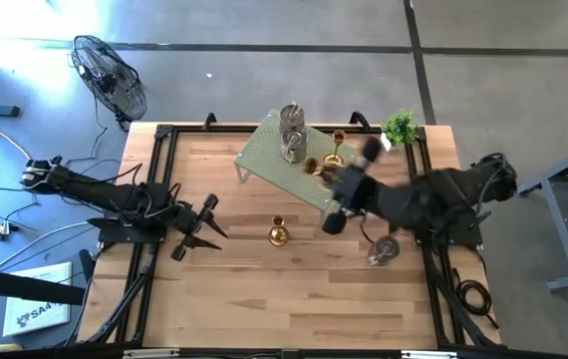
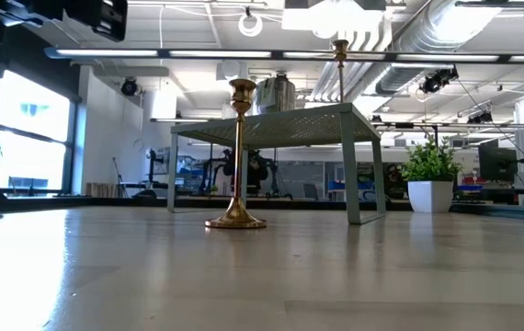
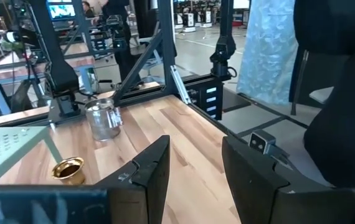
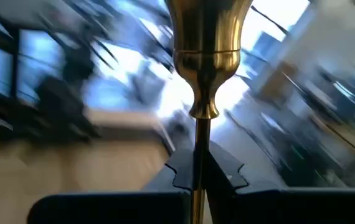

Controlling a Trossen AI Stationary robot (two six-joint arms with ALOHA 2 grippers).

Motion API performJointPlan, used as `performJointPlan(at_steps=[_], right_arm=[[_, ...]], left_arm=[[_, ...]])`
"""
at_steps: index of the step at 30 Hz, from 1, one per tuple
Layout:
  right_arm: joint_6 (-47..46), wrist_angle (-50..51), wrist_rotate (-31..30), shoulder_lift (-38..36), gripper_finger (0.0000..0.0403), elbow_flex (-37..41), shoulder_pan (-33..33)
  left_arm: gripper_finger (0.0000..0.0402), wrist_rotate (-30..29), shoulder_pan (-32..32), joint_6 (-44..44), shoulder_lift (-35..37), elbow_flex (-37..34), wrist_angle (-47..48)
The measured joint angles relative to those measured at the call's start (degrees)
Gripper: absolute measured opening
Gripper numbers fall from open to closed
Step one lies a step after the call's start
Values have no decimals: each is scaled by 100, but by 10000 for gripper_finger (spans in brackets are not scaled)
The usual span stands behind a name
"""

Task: Pick & Place candle stick holders
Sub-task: Put the left gold candle holder on the shelf

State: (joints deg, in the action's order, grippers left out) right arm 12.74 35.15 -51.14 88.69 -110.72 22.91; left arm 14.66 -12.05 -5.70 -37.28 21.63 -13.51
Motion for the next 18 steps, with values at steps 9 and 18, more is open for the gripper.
performJointPlan(at_steps=[9,18], right_arm=[[376,-1010,2705,59,8,246,-1752],[-38,-3328,4272,-447,8,2734,-2679]], left_arm=[[143,95,44,128,0,0,211],[143,112,44,180,0,0,368]])
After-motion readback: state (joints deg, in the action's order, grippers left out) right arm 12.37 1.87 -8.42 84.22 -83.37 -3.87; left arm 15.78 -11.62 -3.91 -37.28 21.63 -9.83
